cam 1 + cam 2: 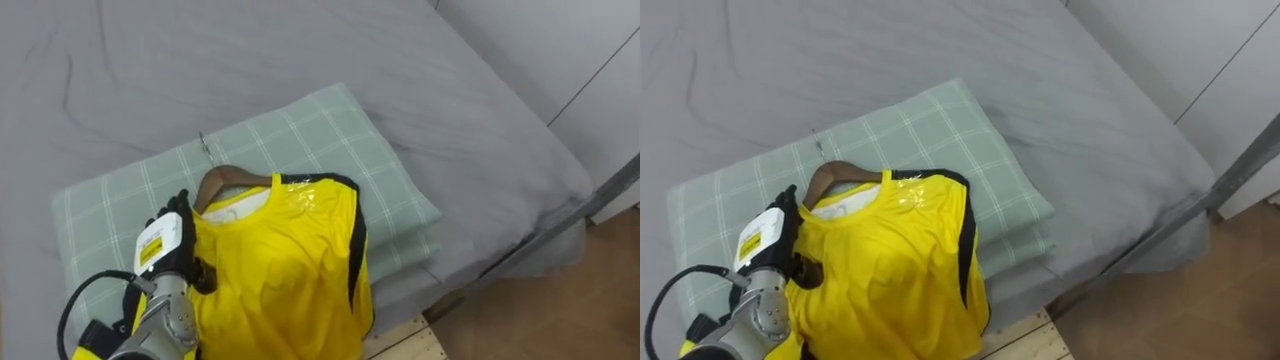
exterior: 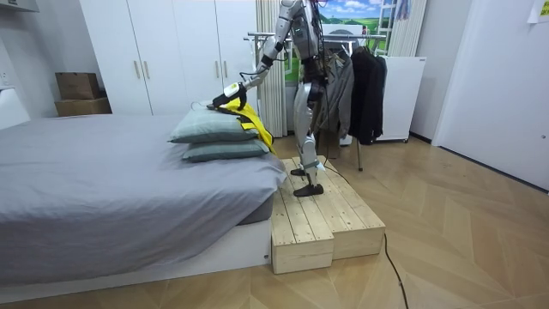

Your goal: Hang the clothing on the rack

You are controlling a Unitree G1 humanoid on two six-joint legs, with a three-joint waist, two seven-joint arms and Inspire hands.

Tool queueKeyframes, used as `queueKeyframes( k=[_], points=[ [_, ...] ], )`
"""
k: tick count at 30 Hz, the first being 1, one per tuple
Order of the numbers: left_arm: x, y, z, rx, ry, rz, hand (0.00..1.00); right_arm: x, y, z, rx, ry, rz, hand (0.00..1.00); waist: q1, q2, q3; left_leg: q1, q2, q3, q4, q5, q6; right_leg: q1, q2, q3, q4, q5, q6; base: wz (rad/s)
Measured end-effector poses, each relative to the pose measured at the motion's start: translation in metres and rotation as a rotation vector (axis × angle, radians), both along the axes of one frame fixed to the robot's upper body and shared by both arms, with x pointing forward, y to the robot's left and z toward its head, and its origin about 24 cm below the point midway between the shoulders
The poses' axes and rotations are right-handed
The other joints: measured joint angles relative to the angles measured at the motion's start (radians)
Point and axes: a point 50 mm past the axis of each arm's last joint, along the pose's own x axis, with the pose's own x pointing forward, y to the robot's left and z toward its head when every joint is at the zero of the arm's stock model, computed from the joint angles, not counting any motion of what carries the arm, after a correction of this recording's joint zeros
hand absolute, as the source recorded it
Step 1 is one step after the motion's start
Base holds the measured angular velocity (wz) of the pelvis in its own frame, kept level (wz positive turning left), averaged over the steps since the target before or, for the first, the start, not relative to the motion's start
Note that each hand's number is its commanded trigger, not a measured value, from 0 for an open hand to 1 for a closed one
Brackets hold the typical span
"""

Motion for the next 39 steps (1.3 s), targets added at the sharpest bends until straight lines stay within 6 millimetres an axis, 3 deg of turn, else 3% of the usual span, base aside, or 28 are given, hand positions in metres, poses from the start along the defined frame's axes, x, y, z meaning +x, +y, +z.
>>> queueKeyframes(
  k=[6, 11, 12, 14, 15, 27, 39],
  points=[
    [-0.002, 0.002, -0.003, -0.012, 0.024, 0.008, 0.0, -0.004, 0.0, -0.001, 0.013, 0.014, 0.001, 0.0, -0.007, -0.003, -0.0021, -0.001, 0.0, 0.011, 0.005, 0.003, 0.003, -0.003, 0.0, 0.011, 0.002, -0.004, -0.007, -0.04],
    [-0.004, 0.005, -0.005, -0.018, 0.055, 0.024, 0.0, -0.004, 0.001, -0.002, 0.02, 0.02, 0.003, 0.0, -0.007, -0.016, -0.0108, -0.008, 0.003, 0.014, 0.009, 0.008, 0.001, -0.01, 0.003, 0.012, 0.002, -0.005, -0.008, -0.01],
    [-0.004, 0.005, -0.005, -0.019, 0.055, 0.025, 0.07, -0.004, 0.001, -0.002, 0.02, 0.019, 0.003, 0.0, -0.007, -0.018, -0.0125, -0.009, 0.004, 0.014, 0.009, 0.008, 0.001, -0.01, 0.003, 0.012, 0.002, -0.005, -0.008, 0.0],
    [-0.004, 0.005, -0.006, -0.035, 0.056, 0.036, 0.37, -0.004, 0.001, -0.002, 0.019, 0.018, 0.003, 0.0, -0.007, -0.023, -0.0161, -0.009, 0.004, 0.014, 0.01, 0.008, 0.001, -0.011, 0.003, 0.012, 0.002, -0.004, -0.01, 0.0],
    [-0.005, 0.006, -0.006, -0.049, 0.062, 0.045, 1.0, -0.003, 0.001, -0.001, 0.02, 0.014, 0.004, 0.0, -0.006, -0.024, -0.0167, -0.009, 0.004, 0.014, 0.011, 0.008, 0.001, -0.011, 0.003, 0.012, 0.003, -0.004, -0.01, 0.0],
    [-0.006, 0.018, -0.005, -0.144, 0.054, 0.158, 1.0, 0.0, 0.002, 0.0, 0.022, -0.003, 0.008, 0.0, -0.005, -0.023, -0.017, -0.013, 0.005, 0.014, 0.012, 0.009, 0.001, -0.04, 0.003, 0.017, 0.049, -0.002, -0.012, 0.0],
    [-0.008, 0.023, -0.006, -0.137, 0.066, 0.162, 1.0, -0.004, 0.001, -0.001, 0.042, -0.01, -0.041, 0.0, -0.005, -0.025, -0.0155, -0.018, 0.005, 0.002, 0.013, 0.01, -0.001, -0.04, 0.004, 0.007, 0.05, -0.003, -0.012, 0.01]
  ],
)
